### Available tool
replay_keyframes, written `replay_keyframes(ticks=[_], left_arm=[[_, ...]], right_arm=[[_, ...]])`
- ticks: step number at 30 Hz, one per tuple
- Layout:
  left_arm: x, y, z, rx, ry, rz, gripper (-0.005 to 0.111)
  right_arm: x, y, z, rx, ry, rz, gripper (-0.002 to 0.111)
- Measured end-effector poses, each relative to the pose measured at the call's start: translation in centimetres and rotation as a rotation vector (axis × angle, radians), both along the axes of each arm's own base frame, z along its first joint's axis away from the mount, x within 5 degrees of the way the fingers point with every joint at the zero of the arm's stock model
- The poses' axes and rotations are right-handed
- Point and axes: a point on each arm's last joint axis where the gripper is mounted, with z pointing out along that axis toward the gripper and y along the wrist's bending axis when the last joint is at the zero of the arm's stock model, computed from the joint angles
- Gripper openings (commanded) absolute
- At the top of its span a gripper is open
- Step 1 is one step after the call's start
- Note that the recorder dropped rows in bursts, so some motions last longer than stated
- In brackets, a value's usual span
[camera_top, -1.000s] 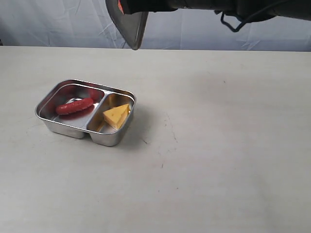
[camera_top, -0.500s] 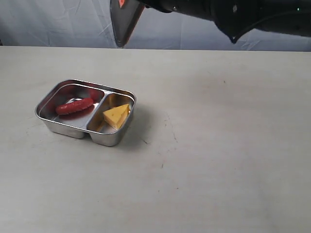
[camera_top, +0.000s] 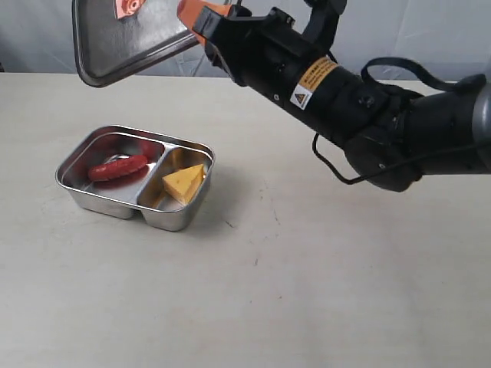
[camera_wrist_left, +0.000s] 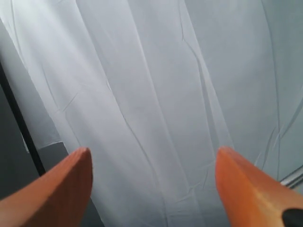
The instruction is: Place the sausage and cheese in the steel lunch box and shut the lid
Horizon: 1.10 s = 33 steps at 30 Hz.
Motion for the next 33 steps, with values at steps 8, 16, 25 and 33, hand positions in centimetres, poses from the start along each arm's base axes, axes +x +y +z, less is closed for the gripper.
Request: replay_keyframes(ticks=[8, 16, 25, 33], left_arm=[[0.0, 0.0, 0.0, 0.000, 0.000, 0.000, 0.069], [0.0, 0.0, 0.0, 0.000, 0.000, 0.000, 0.069], [0.0, 0.0, 0.0, 0.000, 0.000, 0.000, 0.069], [0.0, 0.0, 0.0, 0.000, 0.000, 0.000, 0.069]], right_arm=[[-0.8, -0.9, -2.5, 0.034, 0.106, 0.009, -0.001], [-0.7, 0.4, -7.8, 0.150, 0.293, -0.012, -0.001], [-2.9, 3.6, -12.0, 0.187, 0.473, -0.110, -0.001], [-3.5, 4.7, -14.2, 0.198, 0.524, -0.186, -0.001]])
